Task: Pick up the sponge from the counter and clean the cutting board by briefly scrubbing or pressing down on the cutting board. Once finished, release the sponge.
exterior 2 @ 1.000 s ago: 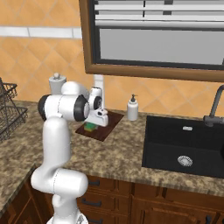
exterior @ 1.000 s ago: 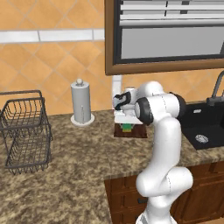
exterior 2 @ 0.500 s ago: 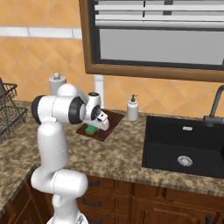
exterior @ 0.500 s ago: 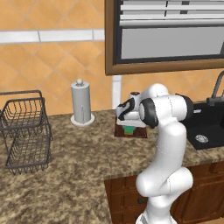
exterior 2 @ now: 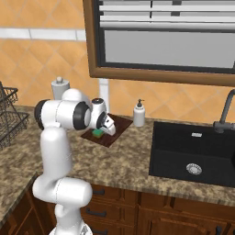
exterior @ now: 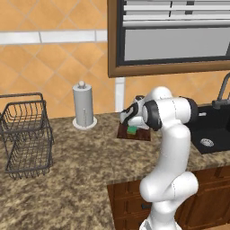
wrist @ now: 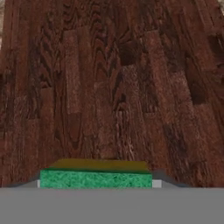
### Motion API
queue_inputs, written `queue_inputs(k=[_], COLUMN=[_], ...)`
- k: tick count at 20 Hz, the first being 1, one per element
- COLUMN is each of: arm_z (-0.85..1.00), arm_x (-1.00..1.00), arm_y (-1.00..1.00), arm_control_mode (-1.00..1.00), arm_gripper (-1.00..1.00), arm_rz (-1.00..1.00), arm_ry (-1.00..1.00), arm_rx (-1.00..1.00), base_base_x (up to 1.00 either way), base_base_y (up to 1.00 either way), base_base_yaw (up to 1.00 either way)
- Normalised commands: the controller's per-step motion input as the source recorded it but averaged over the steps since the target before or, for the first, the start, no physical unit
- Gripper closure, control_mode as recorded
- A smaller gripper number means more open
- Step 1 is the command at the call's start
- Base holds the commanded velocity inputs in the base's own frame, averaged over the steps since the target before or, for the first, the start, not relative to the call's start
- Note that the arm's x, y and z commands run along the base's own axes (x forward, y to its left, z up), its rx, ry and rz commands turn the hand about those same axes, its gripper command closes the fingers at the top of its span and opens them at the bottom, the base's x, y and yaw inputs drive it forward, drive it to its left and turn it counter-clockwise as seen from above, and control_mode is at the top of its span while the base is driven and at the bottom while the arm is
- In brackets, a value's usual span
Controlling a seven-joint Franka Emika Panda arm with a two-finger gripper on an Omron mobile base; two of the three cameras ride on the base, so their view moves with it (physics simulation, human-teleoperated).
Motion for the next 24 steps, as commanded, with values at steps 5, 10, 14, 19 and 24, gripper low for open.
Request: queue_inputs(k=[5, 10, 14, 19, 24], arm_z=[-0.38, -0.56, -0.62, -0.79, -0.43], arm_x=[0.36, 0.23, 0.13, 0.05, -0.04], arm_y=[-0.07, -0.34, -0.36, -0.51, -0.75], arm_control_mode=[-1.0, -1.0, -1.0, -1.0, -1.0], arm_gripper=[1.0, 1.0, 1.0, 1.0, 1.0], arm_rz=[-0.26, -0.25, -0.24, -0.24, -0.23], arm_ry=[-0.09, -0.14, -0.26, -0.26, -0.02], arm_rx=[0.0, 0.0, 0.0, 0.0, 0.03], base_base_x=[0.0, 0.0, 0.0, 0.0, 0.0], base_base_y=[0.0, 0.0, 0.0, 0.0, 0.0], base_base_yaw=[0.0, 0.0, 0.0, 0.0, 0.0])
